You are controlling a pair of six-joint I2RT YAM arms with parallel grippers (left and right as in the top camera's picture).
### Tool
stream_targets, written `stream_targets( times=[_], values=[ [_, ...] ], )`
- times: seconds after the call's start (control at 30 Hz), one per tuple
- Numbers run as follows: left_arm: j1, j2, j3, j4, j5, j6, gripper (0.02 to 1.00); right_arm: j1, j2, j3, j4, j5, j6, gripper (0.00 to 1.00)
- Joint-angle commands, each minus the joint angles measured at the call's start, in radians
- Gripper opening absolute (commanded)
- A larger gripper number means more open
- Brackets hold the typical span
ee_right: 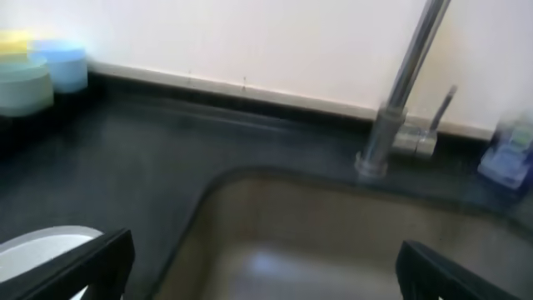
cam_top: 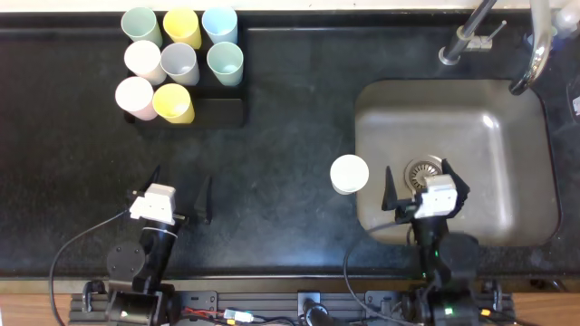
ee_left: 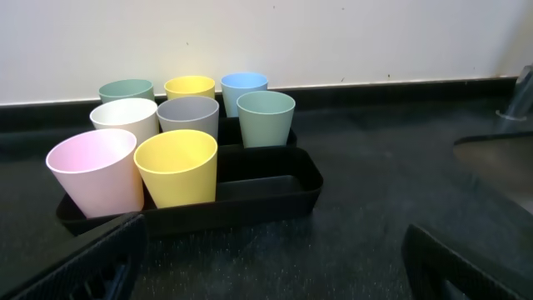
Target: Store Cups
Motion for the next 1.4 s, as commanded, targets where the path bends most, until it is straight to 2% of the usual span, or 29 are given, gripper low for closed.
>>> stream_targets(
  times=[0.03,0.3,0.47,0.57,0.77,1.13,1.23,1.4],
  values=[
    [0.003,-0.007,-0.001,-0.005,-0.005,0.022,1.000,-0.001,0.233,0.331,-0.122,-0.003,0.034,0.998],
    [0.003,-0.007,-0.001,-0.005,-0.005,0.022,1.000,-0.001,0.718,0.977,-0.752,-0.033,0.260,0.998],
    [0.003,-0.007,-0.001,-0.005,-0.005,0.022,1.000,-0.001,0.975,1.191,-1.040,-0.180,0.250,0.998],
    [0.003,-0.007,-0.001,-0.005,-0.005,0.022,1.000,0.000,1.114,1.244,-1.141,-0.213,0.229,0.972],
    [0.003,-0.007,-0.001,-0.005,-0.005,0.022,1.000,0.035,1.305,1.259,-1.238,-0.208,0.188,0.974],
    [0.003,-0.007,-0.001,-0.005,-0.005,0.022,1.000,0.117,1.452,1.259,-1.244,-0.178,0.188,0.939],
    [0.003,-0.007,-0.001,-0.005,-0.005,0.022,1.000,0.131,1.476,1.258,-1.248,-0.124,0.193,0.930],
    [0.003,-0.007,-0.001,-0.005,-0.005,0.022,1.000,0.150,1.515,1.258,-1.235,-0.109,0.200,0.847]
  ],
)
